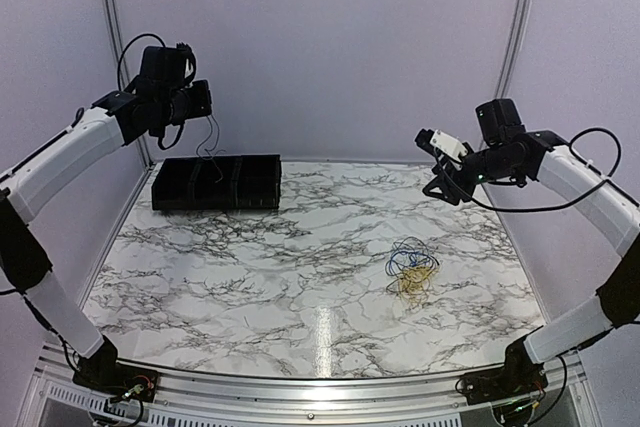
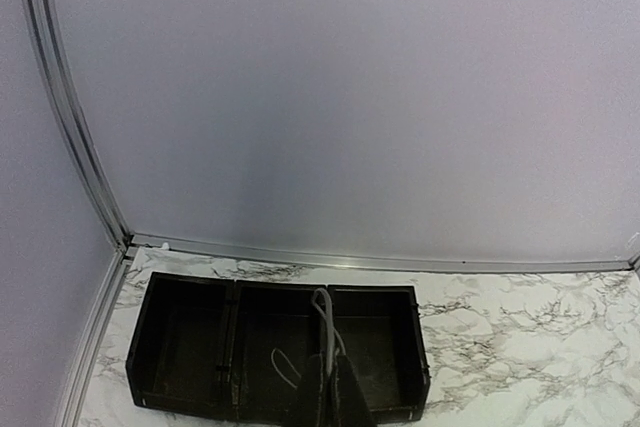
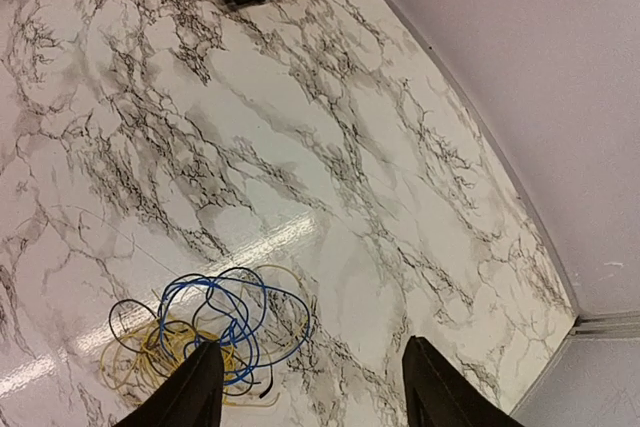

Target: Untangle the cables

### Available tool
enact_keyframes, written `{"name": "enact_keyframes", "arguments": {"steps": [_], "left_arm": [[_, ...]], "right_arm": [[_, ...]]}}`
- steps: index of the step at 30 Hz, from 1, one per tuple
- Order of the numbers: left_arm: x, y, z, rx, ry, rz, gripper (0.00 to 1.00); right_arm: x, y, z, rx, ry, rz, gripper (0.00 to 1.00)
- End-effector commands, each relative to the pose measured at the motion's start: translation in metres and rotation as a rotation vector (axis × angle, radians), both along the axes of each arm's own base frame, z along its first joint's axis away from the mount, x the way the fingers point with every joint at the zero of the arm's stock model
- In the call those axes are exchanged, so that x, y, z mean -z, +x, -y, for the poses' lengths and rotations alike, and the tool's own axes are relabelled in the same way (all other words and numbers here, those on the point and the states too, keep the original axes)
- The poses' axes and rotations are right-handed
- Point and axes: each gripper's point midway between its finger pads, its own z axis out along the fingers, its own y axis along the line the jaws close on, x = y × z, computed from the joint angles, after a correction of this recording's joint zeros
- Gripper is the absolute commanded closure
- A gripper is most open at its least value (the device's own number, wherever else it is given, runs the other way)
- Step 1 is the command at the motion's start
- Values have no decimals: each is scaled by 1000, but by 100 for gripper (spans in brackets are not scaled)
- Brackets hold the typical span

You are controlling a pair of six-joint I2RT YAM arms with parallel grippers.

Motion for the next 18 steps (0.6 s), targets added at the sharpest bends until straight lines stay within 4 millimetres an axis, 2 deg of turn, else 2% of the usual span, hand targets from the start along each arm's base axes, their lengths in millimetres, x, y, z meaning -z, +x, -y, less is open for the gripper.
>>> {"name": "enact_keyframes", "arguments": {"steps": [1, 9, 18], "left_arm": [[-4, 17, -26, -43, 65, -2, 100], [6, 39, -62, -111, 123, -26, 100], [8, 47, -99, -187, 209, -37, 100]], "right_arm": [[0, -3, 2, -9, -5, 2, 39], [24, -7, 8, -5, -49, -31, 39], [40, -7, 10, -2, -72, -71, 39]]}}
